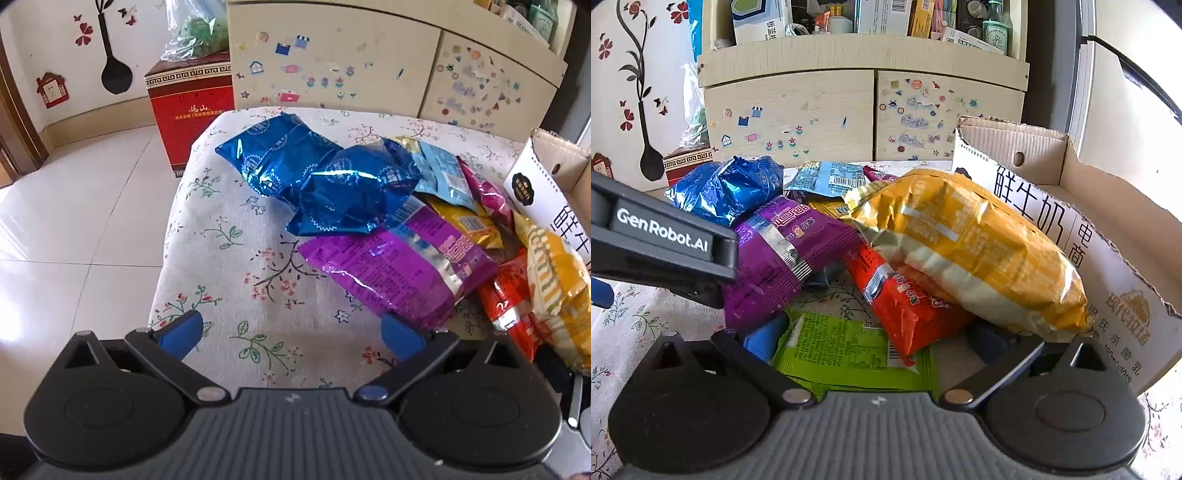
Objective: Organize snacks
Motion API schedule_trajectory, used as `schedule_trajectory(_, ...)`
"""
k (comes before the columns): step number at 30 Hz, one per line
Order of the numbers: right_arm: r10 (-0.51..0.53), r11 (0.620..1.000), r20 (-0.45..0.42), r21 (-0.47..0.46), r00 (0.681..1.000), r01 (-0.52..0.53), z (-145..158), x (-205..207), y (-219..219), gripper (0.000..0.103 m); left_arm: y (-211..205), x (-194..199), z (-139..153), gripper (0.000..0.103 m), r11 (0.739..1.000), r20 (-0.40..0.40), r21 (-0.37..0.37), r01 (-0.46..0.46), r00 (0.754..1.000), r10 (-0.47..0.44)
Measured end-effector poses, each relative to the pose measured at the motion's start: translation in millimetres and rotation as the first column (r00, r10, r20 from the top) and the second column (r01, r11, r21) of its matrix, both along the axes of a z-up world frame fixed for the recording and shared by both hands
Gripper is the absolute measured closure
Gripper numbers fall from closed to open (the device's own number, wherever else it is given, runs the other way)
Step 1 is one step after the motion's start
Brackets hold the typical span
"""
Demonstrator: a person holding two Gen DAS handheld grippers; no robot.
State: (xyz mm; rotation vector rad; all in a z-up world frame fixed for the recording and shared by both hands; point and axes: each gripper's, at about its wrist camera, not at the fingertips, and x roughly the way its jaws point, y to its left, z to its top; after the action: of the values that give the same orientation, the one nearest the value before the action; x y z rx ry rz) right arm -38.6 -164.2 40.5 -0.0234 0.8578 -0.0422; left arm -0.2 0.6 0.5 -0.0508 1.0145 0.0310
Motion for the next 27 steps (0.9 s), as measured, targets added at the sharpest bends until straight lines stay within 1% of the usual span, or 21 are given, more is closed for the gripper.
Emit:
schedule_trajectory(3, 0.000, 1.000, 0.000, 0.001, 1.000, 0.000, 0, 0, 0, 0.000, 4, -2, 4, 0.001, 1.000, 0.015, -0.007, 0.007, 1.000, -0.007)
schedule_trajectory(8, 0.000, 1.000, -0.001, 0.001, 1.000, 0.000, 0, 0, 0, 0.000, 12, -15, 15, 0.001, 0.999, 0.060, 0.004, 0.038, 0.997, -0.038)
schedule_trajectory(13, 0.000, 1.000, -0.001, 0.001, 1.000, 0.000, 0, 0, 0, 0.000, 4, -23, 30, 0.001, 0.999, 0.066, 0.024, 0.039, 0.997, -0.040)
schedule_trajectory(17, 0.005, 1.000, -0.012, -0.002, 1.000, -0.005, 2, -3, 0, 0.000, 3, -31, 47, 0.001, 0.998, 0.080, -0.005, 0.067, 0.995, -0.067)
schedule_trajectory(19, 0.002, 1.000, -0.065, -0.004, 0.998, -0.002, 7, -6, 0, 0.000, 1, -35, 56, 0.001, 0.996, 0.090, -0.001, 0.093, 0.992, -0.092)
schedule_trajectory(21, 0.005, 1.000, -0.142, 0.022, 0.990, -0.002, 16, -6, -4, 0.000, 0, -38, 65, 0.001, 0.994, 0.102, 0.012, 0.110, 0.989, -0.111)
schedule_trajectory(24, 0.075, 0.997, -0.266, 0.024, 0.961, -0.072, 24, -3, 0, 0.000, 4, -40, 75, 0.001, 0.992, 0.104, -0.004, 0.127, 0.987, -0.126)
schedule_trajectory(26, 0.068, 0.998, -0.322, 0.025, 0.944, -0.064, 26, -1, -2, 0.000, 8, -41, 80, 0.001, 0.991, 0.102, -0.007, 0.133, 0.986, -0.132)
schedule_trajectory(27, 0.052, 0.999, -0.327, 0.032, 0.944, -0.044, 31, -4, -5, 0.000, 11, -42, 83, 0.001, 0.990, 0.107, -0.004, 0.140, 0.985, -0.138)
